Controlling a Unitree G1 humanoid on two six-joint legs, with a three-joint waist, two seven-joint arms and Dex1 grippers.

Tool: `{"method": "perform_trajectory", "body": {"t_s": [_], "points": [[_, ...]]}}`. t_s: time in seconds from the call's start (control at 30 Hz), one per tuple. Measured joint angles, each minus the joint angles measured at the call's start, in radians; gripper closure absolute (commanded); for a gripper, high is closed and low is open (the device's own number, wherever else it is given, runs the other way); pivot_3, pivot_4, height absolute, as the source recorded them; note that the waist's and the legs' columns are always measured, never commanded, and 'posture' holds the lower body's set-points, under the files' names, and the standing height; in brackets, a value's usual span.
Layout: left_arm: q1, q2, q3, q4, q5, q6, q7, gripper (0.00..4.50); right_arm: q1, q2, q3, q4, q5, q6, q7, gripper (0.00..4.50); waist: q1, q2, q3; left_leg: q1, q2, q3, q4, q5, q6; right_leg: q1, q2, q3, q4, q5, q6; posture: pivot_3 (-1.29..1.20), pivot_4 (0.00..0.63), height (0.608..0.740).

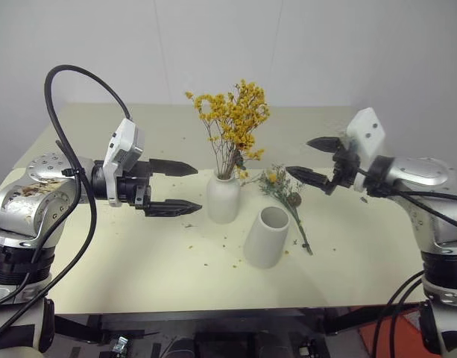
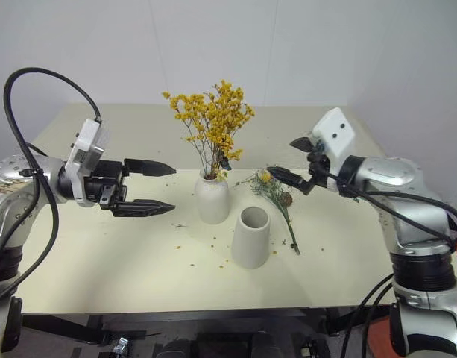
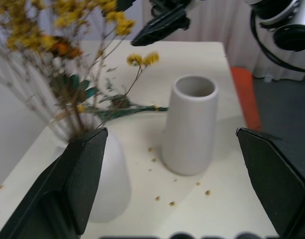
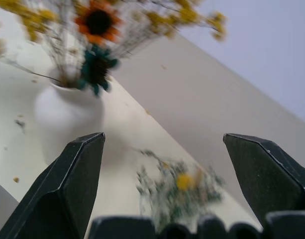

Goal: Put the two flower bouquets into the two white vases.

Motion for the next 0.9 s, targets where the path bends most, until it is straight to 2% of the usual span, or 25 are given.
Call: {"method": "perform_trajectory", "body": {"t_s": [0.27, 0.4, 0.67, 0.9], "points": [[-0.089, -0.059, -0.091, 0.002, -0.01, 0.017, -0.013, 0.0, -0.007, -0.033, 0.029, 0.038, 0.007, 0.418, -0.135, 0.02, -0.001, 0.0, 0.0, -0.001, 0.0, 0.0, 0.0, 0.0, 0.0, 0.0, 0.0, 0.0, 0.0, 0.0, -0.001, 0.0, 0.15, 0.74], [-0.153, -0.089, -0.135, 0.029, 0.012, 0.036, 0.003, 0.0, -0.046, -0.037, 0.094, 0.088, 0.007, 0.531, -0.145, 0.02, -0.004, 0.0, 0.0, 0.0, -0.001, 0.0, 0.0, 0.0, 0.0, 0.0, 0.0, 0.001, 0.0, 0.0, 0.0, 0.0, 0.15, 0.74], [-0.195, -0.107, -0.181, 0.039, 0.014, 0.083, -0.002, 0.0, -0.131, 0.048, 0.273, 0.254, -0.007, 0.566, -0.133, 0.02, -0.007, 0.0, 0.0, 0.0, -0.001, 0.0, 0.0, 0.0, 0.0, -0.001, 0.001, 0.001, 0.0, 0.0, 0.0, 0.0, 0.15, 0.74], [-0.194, -0.103, -0.181, 0.037, 0.014, 0.085, -0.01, 0.0, -0.211, 0.143, 0.358, 0.438, -0.082, 0.486, -0.146, 0.02, -0.004, 0.0, 0.0, -0.002, -0.001, 0.0, 0.0, 0.0, 0.0, -0.002, 0.0, 0.001, -0.001, 0.001, -0.002, 0.0, 0.15, 0.74]]}}
